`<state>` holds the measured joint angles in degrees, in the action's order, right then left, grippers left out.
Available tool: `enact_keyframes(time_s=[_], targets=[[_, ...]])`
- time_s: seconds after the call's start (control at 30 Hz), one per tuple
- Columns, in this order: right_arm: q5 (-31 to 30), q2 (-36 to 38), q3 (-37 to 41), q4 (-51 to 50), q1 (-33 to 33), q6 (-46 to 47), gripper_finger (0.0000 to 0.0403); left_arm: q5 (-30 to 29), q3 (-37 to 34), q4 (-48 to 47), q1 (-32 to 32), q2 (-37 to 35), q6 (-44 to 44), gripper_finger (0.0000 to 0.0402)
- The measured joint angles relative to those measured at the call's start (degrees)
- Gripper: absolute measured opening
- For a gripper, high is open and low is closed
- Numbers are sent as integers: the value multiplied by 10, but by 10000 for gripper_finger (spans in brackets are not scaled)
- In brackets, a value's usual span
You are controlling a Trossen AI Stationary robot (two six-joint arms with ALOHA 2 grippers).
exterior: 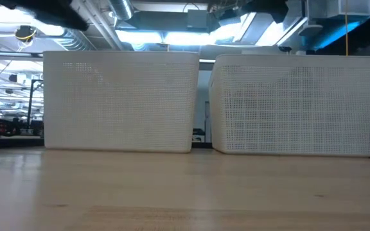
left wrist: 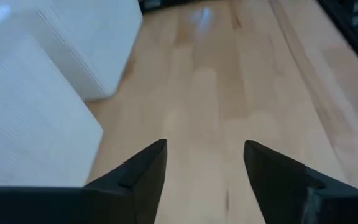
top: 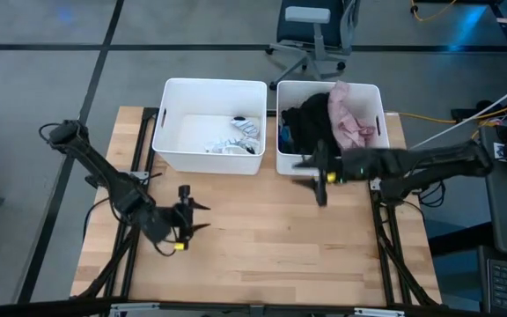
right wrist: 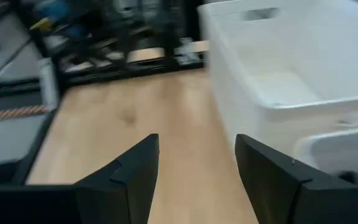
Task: Sort clothes
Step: Return to Home Position
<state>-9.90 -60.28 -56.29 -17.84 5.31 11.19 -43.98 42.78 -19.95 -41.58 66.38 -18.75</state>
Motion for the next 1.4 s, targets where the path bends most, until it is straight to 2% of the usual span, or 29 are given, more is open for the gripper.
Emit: enact_keyframes(time_s=[0.13, 0.27, 0.4, 0.53, 0.63, 0.73, 0.87, 1.0, 1.07, 1.17, 1.4], targets=[[-16, -6, 47, 78, 73, -10, 211, 26, -46, 65, 35, -65, 45, 167], [-58, -7, 83, 101, 137, -9, 194, 52, -93, 112, 49, -137, 58, 124], [-101, -8, 119, 134, 195, -5, 149, 59, -138, 144, 48, -206, 67, 85], [-105, -8, 159, 173, 234, -6, 91, 59, -189, 185, 48, -266, 65, 52], [-105, -8, 201, 242, 251, -6, 45, 61, -234, 234, 48, -294, 55, 32], [-94, -8, 248, 312, 255, -13, 8, 65, -277, 288, 49, -306, 56, 16], [-42, -8, 300, 387, 218, -37, 13, 66, -314, 354, 86, -313, 100, 2], [48, -8, 333, 432, 147, -30, 7, 69, -333, 365, 150, -332, 112, 2], [75, -7, 342, 448, 125, -27, 3, 106, -342, 364, 177, -345, 103, 1], [76, -6, 350, 447, 119, -27, 9, 169, -354, 364, 195, -366, 99, 2], [76, 34, 401, 449, 119, -25, 16, 175, -375, 356, 195, -443, 141, 2]])
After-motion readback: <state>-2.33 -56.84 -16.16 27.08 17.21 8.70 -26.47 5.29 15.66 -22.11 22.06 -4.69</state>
